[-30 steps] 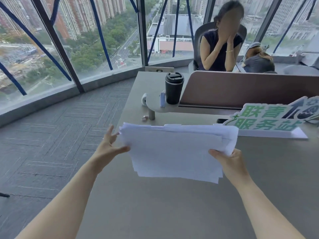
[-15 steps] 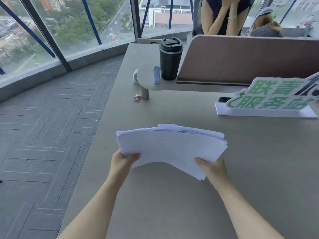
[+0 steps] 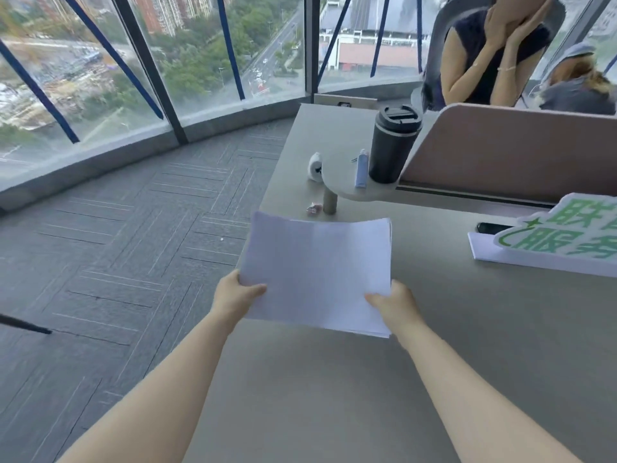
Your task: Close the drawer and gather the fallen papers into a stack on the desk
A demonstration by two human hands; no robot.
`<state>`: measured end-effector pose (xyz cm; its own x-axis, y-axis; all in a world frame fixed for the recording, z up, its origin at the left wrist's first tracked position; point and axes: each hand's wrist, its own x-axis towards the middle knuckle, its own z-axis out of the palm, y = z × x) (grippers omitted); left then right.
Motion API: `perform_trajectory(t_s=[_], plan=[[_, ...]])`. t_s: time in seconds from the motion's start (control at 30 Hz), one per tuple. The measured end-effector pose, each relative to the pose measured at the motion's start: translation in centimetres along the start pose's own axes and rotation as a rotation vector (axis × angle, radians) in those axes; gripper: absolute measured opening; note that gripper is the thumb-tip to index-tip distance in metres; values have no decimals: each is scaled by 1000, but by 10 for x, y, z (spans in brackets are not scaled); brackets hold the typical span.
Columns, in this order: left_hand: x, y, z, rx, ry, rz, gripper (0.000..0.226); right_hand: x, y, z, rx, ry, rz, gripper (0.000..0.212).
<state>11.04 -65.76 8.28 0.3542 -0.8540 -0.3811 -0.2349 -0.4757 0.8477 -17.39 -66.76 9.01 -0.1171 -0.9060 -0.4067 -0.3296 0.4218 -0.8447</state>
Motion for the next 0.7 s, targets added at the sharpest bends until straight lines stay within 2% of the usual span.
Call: perform_trajectory(t_s=[0.1, 0.27, 0.4, 0.53, 0.63, 0.7], plan=[[30, -14, -12, 110, 5, -69, 35, 23, 2, 31, -44, -24, 57, 16], [54, -37, -13, 307, 55, -81, 28, 41, 17, 62, -82, -37, 132, 22], [58, -51, -11, 391, 61, -61, 32, 38, 27, 69, -336, 80, 155, 23], [58, -51, -7, 525, 96, -63, 51, 30, 25, 70, -630, 211, 211, 38], [51, -51, -7, 667, 142, -40, 63, 27, 27, 70, -722, 260, 241, 51], [45, -49, -10, 743, 178, 11, 66, 22, 29, 65, -687, 249, 242, 50]])
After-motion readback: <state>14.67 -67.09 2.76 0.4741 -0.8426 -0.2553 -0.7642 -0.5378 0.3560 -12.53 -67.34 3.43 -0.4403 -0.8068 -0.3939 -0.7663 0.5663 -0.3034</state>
